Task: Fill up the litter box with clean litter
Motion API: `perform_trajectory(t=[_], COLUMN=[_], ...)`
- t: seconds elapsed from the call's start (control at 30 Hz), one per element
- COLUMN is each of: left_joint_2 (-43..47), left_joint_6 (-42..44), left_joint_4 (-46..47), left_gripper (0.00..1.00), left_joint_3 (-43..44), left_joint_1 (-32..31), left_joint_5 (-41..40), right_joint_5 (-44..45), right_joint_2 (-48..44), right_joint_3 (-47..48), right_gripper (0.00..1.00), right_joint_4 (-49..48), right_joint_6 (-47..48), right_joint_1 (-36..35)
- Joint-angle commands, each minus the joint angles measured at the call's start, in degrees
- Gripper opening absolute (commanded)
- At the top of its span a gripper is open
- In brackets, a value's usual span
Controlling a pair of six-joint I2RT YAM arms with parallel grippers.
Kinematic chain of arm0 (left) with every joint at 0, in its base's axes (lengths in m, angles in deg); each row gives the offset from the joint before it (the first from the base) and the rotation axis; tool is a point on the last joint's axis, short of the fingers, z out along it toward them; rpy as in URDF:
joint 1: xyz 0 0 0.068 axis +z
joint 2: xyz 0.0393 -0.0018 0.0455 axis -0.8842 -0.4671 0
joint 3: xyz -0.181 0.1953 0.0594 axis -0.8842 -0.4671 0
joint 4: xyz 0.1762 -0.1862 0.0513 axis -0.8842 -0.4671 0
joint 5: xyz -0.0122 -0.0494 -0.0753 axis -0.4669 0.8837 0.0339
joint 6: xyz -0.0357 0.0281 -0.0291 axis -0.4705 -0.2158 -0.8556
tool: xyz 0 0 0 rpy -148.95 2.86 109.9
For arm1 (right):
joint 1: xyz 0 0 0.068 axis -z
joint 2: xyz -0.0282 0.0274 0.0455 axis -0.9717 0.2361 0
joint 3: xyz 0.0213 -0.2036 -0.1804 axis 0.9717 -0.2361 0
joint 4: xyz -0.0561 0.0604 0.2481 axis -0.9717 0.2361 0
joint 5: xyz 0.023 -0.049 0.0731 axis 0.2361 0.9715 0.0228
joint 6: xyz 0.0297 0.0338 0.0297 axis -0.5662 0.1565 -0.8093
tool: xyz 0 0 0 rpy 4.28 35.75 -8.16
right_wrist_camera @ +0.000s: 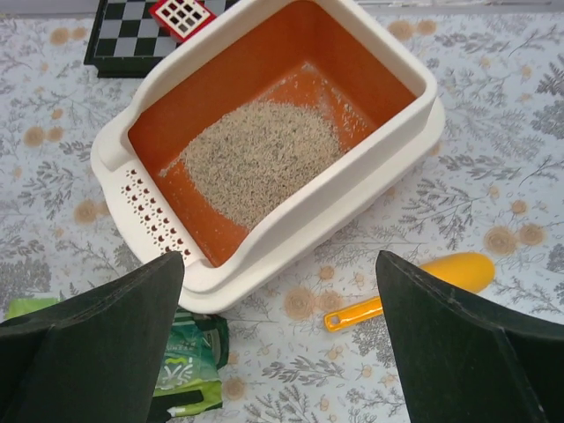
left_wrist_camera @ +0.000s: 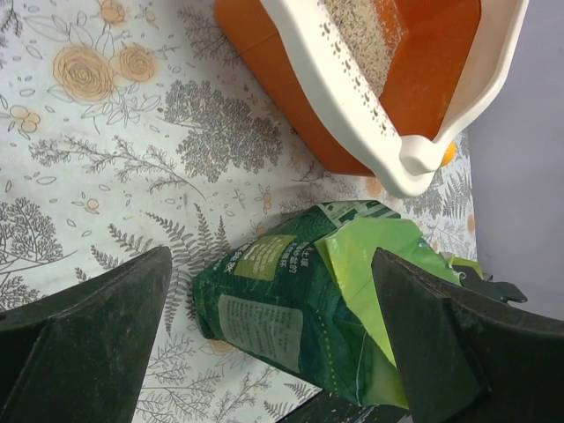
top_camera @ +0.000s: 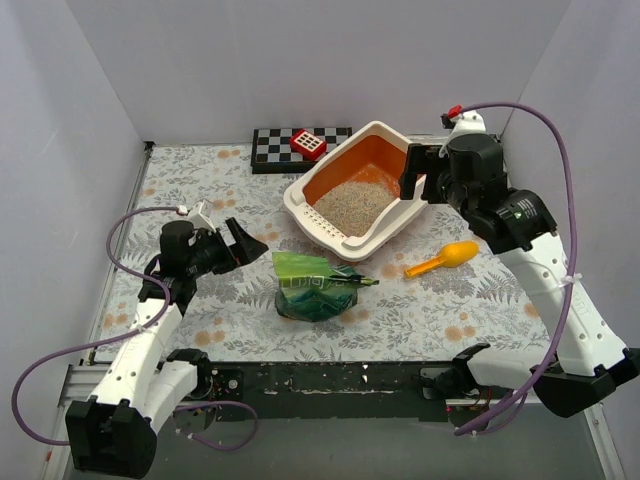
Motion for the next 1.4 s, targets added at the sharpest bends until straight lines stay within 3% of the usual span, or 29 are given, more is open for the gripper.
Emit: perform_trajectory(t=[0.0,0.07,0.2,0.3,0.6,0.8,0.93,1.17,1.37], left_joint_2=[-0.4,-0.2,-0.6,-1.7,-1.1,-1.6,-1.2,0.5,0.4], left_joint_6=[2.1,2.2,3.0,3.8,5.0,6.0,6.2,6.3,4.6], left_joint_4=[-2.5,-3.2,-4.7,-5.6,-8.0,-11.8,-14.5,-15.6,-13.2], left_gripper=[0.98,0.98,0.98,0.98,0.98,0.98,0.98,0.98,0.98], left_joint_3=[4.6,5.0,6.0,7.2,8.5,11.3,13.3,13.1,12.0], left_joint_1=[-0.2,-0.2,-0.2,-0.2,-0.2,-0.2,-0.2,-0.2,-0.2], left_joint_5=[-0.9,-1.3,-1.7,-0.8,-4.6,-5.2,-4.4,-3.1,-0.6], right_joint_5=[1.2,-1.5,-23.4,-30.9,-31.7,-25.0,-22.4,-14.6,-15.0], right_joint_2=[-2.1,-4.1,-8.5,-6.3,1.7,9.1,8.6,-0.1,-0.1], right_joint_3=[3.1,1.0,-4.9,-3.9,2.6,5.6,4.2,-5.8,-8.7], right_gripper=[0.98,0.98,0.98,0.97,0.95,0.93,0.93,0.93,0.94], right_joint_4=[-0.8,-2.3,-7.4,-6.4,2.3,6.7,9.1,8.2,10.0], right_joint_6=[6.2,8.7,17.3,17.6,25.2,30.6,32.7,35.4,38.8], right_joint_1=[0.1,0.1,0.1,-0.4,-13.0,-24.8,-28.1,-30.0,-30.0])
